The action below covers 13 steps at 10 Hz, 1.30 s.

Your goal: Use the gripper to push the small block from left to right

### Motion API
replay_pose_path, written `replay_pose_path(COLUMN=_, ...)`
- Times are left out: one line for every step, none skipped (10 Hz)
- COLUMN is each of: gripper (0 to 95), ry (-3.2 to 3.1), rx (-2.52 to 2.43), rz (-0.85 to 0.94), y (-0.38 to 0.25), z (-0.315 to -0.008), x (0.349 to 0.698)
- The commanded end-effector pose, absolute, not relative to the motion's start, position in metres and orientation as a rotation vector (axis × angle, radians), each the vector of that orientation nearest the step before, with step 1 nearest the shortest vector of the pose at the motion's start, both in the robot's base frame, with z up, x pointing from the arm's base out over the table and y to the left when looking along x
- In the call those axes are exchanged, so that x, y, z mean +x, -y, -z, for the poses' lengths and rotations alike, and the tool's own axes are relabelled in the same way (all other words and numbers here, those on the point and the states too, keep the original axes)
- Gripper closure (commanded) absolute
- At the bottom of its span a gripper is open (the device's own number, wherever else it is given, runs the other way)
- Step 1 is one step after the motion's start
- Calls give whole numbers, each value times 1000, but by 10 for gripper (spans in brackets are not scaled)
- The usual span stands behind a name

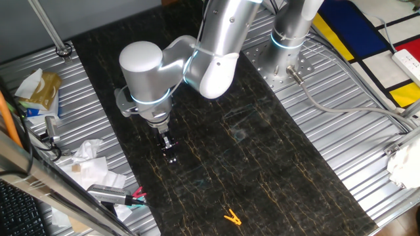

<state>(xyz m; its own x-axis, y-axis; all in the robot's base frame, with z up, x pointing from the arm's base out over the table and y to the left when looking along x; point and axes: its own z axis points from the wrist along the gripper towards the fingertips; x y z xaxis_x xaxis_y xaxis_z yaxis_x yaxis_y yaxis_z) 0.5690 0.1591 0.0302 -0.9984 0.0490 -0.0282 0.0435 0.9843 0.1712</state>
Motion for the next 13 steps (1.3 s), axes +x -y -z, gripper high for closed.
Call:
replay_pose_path(gripper=190, ry=-3101, rx=72, rz=-260, y=-159, z=-30, x=569)
replay_pose_path(gripper=190, ry=-3101, rx=67, rz=-261, y=-159, z=-30, x=569)
replay_pose_path(gripper=190, ry=-3101, rx=67, rz=-260, y=-159, z=-30, x=569)
replay_pose_path(gripper=190, ry=-3105, rx=69, rz=-259, y=-159, z=-30, x=569)
replay_pose_path(gripper=190, ry=-3113, rx=85, rz=-252, y=-161, z=-28, x=569)
replay_pose_path(gripper=190, ry=-3113, rx=92, rz=-253, y=-162, z=-28, x=569)
replay_pose_path(gripper=190, ry=-3111, rx=98, rz=-255, y=-165, z=-25, x=568)
replay_pose_path(gripper=190, ry=-3108, rx=93, rz=-258, y=-166, z=-23, x=567)
replay_pose_path(gripper=190, ry=-3109, rx=92, rz=-258, y=-167, z=-23, x=567)
replay_pose_path(gripper=190, ry=-3109, rx=94, rz=-261, y=-168, z=-21, x=567)
replay_pose_path(gripper=190, ry=-3104, rx=100, rz=-268, y=-172, z=-18, x=567)
replay_pose_path(gripper=190, ry=-3100, rx=108, rz=-276, y=-176, z=-17, x=568)
replay_pose_path(gripper=190, ry=-3093, rx=112, rz=-289, y=-179, z=-15, x=568)
